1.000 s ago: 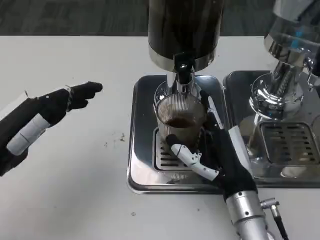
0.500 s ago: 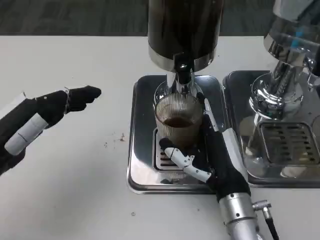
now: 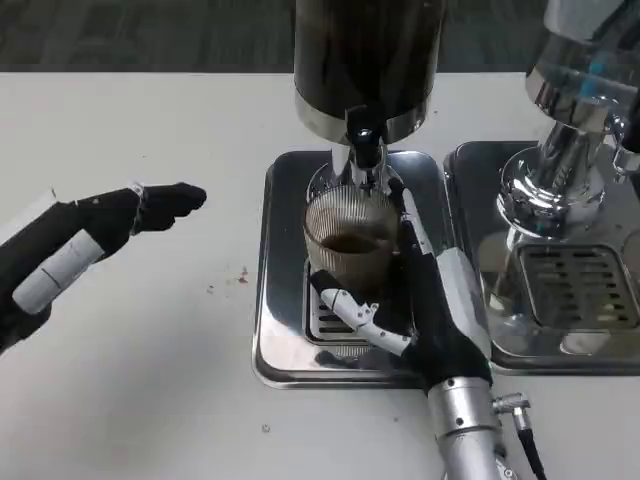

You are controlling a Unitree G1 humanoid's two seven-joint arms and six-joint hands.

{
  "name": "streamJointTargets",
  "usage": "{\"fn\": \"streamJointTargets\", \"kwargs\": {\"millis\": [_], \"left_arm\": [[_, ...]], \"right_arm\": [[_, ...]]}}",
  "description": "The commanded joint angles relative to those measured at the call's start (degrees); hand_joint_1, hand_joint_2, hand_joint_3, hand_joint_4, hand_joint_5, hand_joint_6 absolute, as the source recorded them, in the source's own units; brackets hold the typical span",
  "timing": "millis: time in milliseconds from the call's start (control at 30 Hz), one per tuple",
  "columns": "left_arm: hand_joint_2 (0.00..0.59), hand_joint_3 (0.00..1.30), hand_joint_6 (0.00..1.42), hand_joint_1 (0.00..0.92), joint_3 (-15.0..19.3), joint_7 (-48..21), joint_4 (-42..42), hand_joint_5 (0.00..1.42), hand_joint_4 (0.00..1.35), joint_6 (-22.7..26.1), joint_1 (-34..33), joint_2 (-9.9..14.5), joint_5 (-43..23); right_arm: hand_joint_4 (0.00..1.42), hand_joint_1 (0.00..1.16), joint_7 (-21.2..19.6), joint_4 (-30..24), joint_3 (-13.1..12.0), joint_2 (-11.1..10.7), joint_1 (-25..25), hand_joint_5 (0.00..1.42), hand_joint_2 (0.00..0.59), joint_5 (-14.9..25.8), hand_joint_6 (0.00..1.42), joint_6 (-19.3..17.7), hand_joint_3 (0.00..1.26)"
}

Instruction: Grasp the cup under the faucet to collect the drink, then remove the cup.

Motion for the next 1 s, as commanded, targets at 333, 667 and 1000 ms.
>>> {"fn": "streamJointTargets", "kwargs": {"millis": [333,667,1000], "left_arm": [[0.123,0.32,0.15,0.0,-0.54,-0.52,0.6,0.18,0.23,0.59,-0.18,1.33,1.01],[0.13,0.32,0.16,0.0,-0.63,-0.63,0.46,0.19,0.24,0.58,0.09,1.45,1.06],[0.139,0.32,0.16,0.0,-0.86,-0.79,0.29,0.19,0.25,0.71,0.29,1.41,1.12]], "right_arm": [[0.27,0.64,-3.5,-0.07,2.91,0.44,1.69,0.4,0.2,-2.35,0.67,1.15,0.25],[0.35,0.64,-10.08,-0.68,4.02,0.9,2.64,0.51,0.204,-4.78,0.83,1.16,0.3],[0.47,0.64,-17.37,-0.99,4.55,0.99,3.81,0.64,0.212,-6.5,1.0,-0.43,0.38]]}}
